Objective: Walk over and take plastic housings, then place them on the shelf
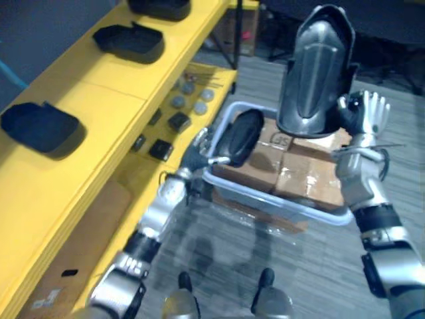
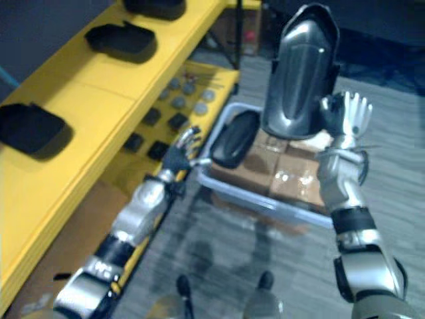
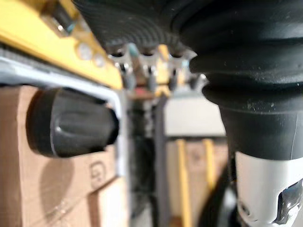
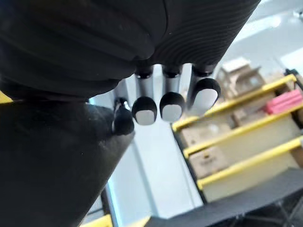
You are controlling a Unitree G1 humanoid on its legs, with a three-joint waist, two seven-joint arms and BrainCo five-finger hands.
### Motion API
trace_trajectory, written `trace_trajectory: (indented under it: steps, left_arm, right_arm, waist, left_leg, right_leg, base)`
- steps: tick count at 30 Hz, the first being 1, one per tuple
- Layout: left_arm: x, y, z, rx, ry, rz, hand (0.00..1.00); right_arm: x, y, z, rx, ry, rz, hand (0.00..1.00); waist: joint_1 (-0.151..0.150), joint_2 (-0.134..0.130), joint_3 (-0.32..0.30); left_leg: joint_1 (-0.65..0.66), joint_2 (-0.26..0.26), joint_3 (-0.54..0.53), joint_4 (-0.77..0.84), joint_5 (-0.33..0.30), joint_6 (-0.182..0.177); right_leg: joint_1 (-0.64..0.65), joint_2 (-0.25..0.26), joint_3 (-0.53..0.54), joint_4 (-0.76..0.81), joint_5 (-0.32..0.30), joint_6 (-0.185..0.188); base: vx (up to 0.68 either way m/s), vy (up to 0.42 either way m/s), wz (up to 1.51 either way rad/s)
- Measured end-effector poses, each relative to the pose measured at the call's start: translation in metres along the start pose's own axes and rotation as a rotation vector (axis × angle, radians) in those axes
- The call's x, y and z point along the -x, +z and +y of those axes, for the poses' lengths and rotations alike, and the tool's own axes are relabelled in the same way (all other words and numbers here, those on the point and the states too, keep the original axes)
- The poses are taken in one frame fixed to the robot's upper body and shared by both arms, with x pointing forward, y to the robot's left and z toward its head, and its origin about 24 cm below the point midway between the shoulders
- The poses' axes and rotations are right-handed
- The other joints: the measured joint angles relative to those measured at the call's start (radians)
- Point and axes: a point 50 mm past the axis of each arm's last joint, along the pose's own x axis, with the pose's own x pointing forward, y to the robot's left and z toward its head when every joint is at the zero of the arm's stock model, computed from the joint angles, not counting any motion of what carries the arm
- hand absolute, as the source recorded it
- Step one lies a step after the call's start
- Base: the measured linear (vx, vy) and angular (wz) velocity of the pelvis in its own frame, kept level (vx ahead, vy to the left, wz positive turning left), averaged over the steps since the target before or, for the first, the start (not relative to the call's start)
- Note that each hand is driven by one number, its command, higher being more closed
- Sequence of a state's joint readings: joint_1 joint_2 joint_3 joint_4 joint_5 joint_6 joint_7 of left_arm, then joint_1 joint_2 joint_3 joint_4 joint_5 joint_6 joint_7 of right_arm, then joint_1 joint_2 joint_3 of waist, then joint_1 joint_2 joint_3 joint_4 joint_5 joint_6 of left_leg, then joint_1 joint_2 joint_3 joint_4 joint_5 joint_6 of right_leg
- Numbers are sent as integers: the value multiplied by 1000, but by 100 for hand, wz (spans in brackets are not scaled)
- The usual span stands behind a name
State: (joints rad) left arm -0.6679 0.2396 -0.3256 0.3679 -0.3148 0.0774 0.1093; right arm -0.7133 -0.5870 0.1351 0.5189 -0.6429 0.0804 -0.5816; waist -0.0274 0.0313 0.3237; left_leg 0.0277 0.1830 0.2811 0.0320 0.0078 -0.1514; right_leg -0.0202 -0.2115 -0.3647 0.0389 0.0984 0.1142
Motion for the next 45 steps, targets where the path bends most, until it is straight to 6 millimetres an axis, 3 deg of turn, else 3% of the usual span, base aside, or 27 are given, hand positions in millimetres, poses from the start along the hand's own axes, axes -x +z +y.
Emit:
trace_trajectory:
  steps: [4,9,22,28,45]
  left_arm:
    - [-19,14,2,9,11,17,0]
    - [-25,18,-2,224,-5,68,0]
    - [-29,21,-2,750,-47,112,0]
    - [-36,33,-1,781,-50,87,0]
    - [-41,35,-2,733,-7,103,0]
  right_arm:
    - [-18,22,-10,-28,-51,-74,100]
    - [-29,42,-18,-42,-89,-170,100]
    - [-24,57,-10,21,-41,-291,100]
    - [-20,61,-6,26,-16,-344,100]
    - [8,70,19,3,93,-457,100]
  waist:
    - [-30,-1,0]
    - [-38,-4,2]
    - [-42,-23,18]
    - [-42,-27,56]
    - [-40,-27,57]
  left_leg:
    - [-49,1,8,-9,26,2]
    - [-58,8,30,2,28,0]
    - [-82,13,31,53,6,3]
    - [-93,14,30,82,-7,6]
    - [-103,18,31,103,-21,6]
  right_leg:
    - [-59,11,16,-13,32,-11]
    - [-79,25,39,-13,43,-19]
    - [-87,23,55,-11,48,-19]
    - [-88,20,61,-10,50,-15]
    - [-90,22,64,-13,52,-14]
  base:
    - [-88,-39,-14]
    - [-27,-10,-11]
    - [-6,6,-2]
    - [-6,6,-1]
    - [-3,2,-1]
